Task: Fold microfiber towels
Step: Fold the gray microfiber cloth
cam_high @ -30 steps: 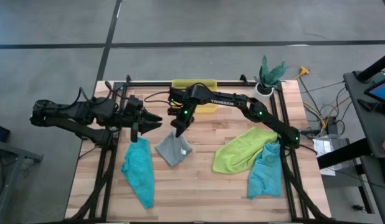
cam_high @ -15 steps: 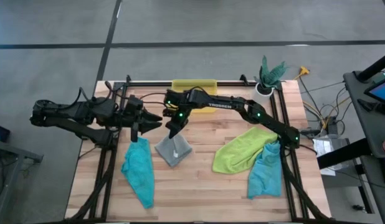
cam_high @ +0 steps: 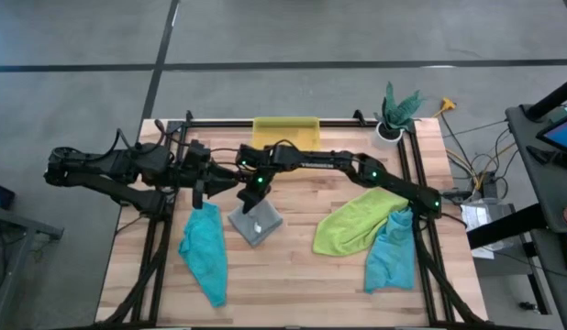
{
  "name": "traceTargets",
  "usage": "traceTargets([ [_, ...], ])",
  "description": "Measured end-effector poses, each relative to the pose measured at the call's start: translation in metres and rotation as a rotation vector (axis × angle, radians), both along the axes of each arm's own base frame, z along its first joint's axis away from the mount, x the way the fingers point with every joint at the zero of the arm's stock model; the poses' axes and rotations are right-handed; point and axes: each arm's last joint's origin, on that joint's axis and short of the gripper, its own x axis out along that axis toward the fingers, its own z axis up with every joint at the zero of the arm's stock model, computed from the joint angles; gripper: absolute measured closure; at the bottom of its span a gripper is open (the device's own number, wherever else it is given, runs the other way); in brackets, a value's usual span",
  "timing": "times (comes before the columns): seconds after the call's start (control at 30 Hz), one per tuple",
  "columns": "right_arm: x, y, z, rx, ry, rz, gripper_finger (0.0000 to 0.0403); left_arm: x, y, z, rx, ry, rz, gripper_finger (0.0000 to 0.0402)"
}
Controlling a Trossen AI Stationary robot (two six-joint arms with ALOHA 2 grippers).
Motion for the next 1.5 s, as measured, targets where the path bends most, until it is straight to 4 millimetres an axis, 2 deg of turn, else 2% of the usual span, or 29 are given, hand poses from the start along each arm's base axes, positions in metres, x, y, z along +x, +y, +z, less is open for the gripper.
traceTargets([
  [0.17,0.004,0.000,-0.004,-0.001,-0.021,-0.013,0.0373,0.000,0.000,0.000,-0.004,0.003,-0.008,0.0262],
  [0.4,0.004,-0.001,-0.002,0.002,-0.017,-0.019,0.0301,-0.002,0.000,0.001,-0.002,-0.002,-0.010,0.0262],
  [0.57,0.000,-0.001,0.013,-0.045,-0.036,-0.032,0.0255,-0.002,0.000,0.000,0.006,0.001,-0.012,0.0262],
  [0.7,-0.011,0.000,0.033,-0.143,-0.020,-0.029,0.0235,-0.007,0.001,-0.002,0.012,0.031,-0.012,0.0262],
  [0.8,-0.024,0.005,0.039,-0.262,0.064,-0.014,0.0232,-0.012,0.002,-0.002,0.015,0.042,-0.012,0.0262],
  [0.93,-0.036,0.024,0.031,-0.374,0.203,0.058,0.0232,-0.020,0.003,0.001,0.035,0.020,-0.012,0.0262],
  [1.17,-0.041,0.058,0.036,-0.514,0.247,0.102,0.0245,-0.030,0.005,0.003,0.060,0.010,-0.004,0.0262],
  [1.3,-0.035,0.070,0.042,-0.534,0.209,0.048,0.0259,-0.035,0.006,0.003,0.062,0.008,-0.004,0.0262],
  [1.5,-0.011,0.081,0.042,-0.456,0.096,-0.184,0.0265,-0.041,0.007,0.006,0.058,-0.014,-0.002,0.0262],
])
